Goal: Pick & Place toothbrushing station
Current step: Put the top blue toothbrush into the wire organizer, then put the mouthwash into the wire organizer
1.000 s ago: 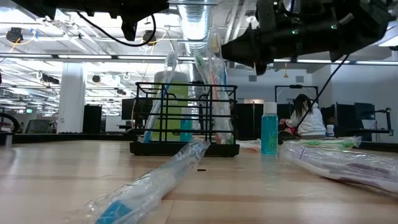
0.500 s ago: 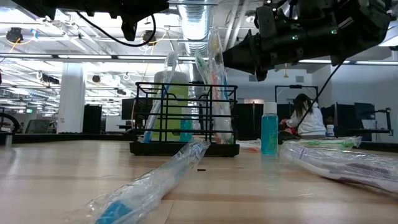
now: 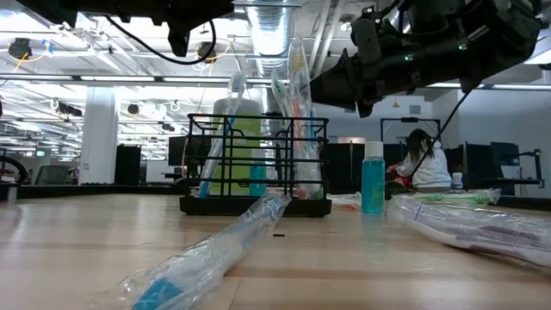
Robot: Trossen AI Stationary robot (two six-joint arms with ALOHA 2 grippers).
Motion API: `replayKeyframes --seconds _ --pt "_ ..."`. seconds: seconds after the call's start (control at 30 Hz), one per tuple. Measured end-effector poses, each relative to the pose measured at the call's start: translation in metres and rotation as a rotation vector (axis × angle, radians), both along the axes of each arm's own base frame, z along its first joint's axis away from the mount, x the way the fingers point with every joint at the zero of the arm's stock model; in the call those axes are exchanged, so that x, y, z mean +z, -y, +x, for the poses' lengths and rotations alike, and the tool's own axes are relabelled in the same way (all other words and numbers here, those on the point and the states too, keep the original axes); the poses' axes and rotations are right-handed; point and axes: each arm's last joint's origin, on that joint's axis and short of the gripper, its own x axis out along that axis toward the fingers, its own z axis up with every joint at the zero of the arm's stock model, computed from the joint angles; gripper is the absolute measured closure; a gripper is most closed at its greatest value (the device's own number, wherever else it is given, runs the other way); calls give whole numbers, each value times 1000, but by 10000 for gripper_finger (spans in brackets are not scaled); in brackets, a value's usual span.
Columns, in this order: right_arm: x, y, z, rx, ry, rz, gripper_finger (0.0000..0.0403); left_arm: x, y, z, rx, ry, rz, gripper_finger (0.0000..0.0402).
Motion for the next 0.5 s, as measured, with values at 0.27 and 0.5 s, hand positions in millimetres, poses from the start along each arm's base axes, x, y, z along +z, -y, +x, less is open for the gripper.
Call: replayKeyframes --seconds 0.27,0.5 --pt "-2 -2 0 3 -16 7 272 0 0 0 0 0 0 344" --pt "-2 -6 -1 -4 -23 -18 237 0 0 0 0 0 0 344"
